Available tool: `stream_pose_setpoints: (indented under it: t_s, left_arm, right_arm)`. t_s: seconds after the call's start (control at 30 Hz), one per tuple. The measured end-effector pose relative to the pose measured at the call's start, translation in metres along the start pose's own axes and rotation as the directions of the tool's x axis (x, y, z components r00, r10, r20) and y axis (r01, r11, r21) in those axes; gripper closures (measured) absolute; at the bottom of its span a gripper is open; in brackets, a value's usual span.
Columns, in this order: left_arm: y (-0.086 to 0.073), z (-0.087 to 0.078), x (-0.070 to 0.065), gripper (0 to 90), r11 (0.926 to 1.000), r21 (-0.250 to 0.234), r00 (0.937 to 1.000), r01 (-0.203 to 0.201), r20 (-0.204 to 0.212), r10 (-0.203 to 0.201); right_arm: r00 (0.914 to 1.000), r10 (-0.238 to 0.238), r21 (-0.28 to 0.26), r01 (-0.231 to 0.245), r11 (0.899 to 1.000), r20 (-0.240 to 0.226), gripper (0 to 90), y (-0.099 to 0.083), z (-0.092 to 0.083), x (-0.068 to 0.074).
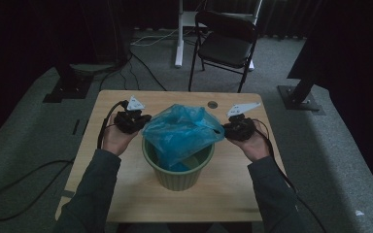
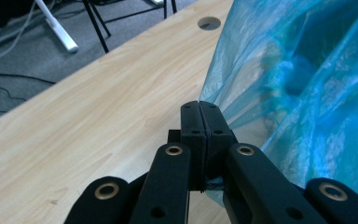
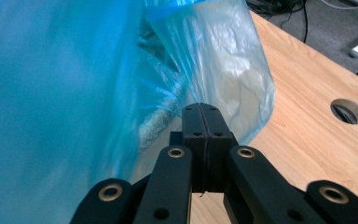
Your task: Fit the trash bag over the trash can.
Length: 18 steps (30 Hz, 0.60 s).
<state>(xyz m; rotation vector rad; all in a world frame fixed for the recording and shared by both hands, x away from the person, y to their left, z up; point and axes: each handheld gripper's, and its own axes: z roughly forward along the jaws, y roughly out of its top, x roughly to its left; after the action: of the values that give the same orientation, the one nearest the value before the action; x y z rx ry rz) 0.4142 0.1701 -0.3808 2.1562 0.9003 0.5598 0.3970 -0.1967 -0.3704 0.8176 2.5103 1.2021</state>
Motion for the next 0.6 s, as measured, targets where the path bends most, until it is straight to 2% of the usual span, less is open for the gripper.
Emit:
stream_pose_setpoints:
  t_s: [0.27, 0.4, 0.6]
  left_arm:
    - [-0.011, 0.008, 0.002, 88.3, 0.9992, 0.033, 0.9996, 0.022, 0.017, -0.023]
    - [-0.013, 0.009, 0.002, 87.3, 0.9991, 0.035, 0.9994, 0.025, 0.023, -0.026]
    - [-0.020, 0.009, 0.003, 83.8, 0.9983, 0.028, 0.9978, 0.052, 0.041, -0.053]
  right_arm:
    - [0.9998, 0.002, 0.022, -0.001, 1.000, -0.018, 90.0, -0.006, 0.001, 0.001]
    - [0.9997, -0.002, 0.032, 0.003, 0.999, -0.024, 90.0, -0.008, 0.002, 0.002]
    - [0.9997, 0.009, 0.055, -0.008, 0.998, -0.022, 90.0, -0.012, 0.002, 0.000]
